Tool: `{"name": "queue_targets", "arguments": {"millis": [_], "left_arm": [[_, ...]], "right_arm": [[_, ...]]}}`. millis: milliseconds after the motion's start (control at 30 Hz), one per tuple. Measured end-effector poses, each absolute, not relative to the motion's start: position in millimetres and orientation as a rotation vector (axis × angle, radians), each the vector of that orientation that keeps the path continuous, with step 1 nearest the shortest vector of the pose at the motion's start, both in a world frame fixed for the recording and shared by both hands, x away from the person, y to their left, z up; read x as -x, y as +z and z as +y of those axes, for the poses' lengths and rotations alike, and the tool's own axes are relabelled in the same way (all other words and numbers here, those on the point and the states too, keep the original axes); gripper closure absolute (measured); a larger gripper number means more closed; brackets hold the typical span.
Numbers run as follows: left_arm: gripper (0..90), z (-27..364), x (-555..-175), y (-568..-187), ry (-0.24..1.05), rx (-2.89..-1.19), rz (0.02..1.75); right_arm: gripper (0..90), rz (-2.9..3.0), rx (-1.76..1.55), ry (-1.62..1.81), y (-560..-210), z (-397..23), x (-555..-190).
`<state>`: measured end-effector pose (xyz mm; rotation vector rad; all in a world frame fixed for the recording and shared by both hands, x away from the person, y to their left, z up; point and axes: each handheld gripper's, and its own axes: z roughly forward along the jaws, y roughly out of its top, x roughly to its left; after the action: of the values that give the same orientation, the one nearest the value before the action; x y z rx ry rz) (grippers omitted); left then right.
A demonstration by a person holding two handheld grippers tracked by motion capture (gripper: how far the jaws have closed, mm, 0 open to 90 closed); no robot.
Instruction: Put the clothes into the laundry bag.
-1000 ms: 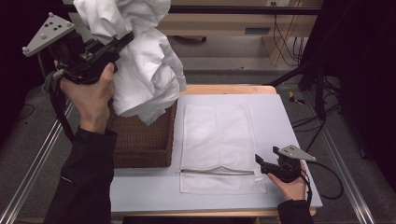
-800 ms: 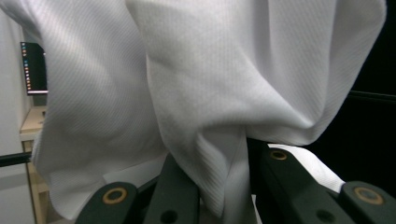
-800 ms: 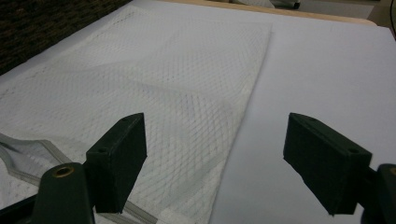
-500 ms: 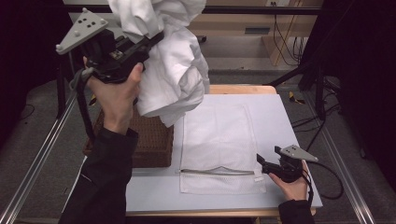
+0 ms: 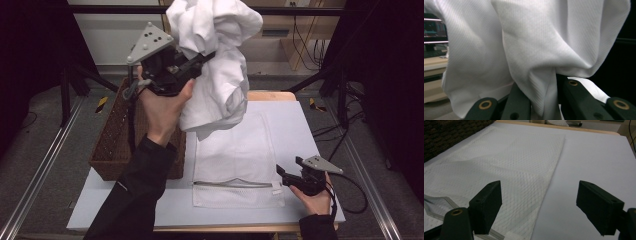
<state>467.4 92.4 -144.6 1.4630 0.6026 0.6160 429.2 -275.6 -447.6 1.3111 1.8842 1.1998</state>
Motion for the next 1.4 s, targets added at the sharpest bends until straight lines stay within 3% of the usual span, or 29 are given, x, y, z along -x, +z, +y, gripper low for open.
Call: {"name": "queue_targets", "arguments": {"millis": [467,967,1400], "left_arm": [[81.5,33,-488,-203,0.507,-1.586,0.606],[81.2,-13,-517,-341,0.348,-1.781,0.709],[74.9,-29,-546,-420,0.318,-1.981,0.804]], "right_arm": [[21.9,1.87,-1.31,1.22,-445,-279,-427],[25.7,1.882,-1.324,1.214,-447,-281,-427],[26.9,1.902,-1.321,1.216,-448,-275,-429]]}}
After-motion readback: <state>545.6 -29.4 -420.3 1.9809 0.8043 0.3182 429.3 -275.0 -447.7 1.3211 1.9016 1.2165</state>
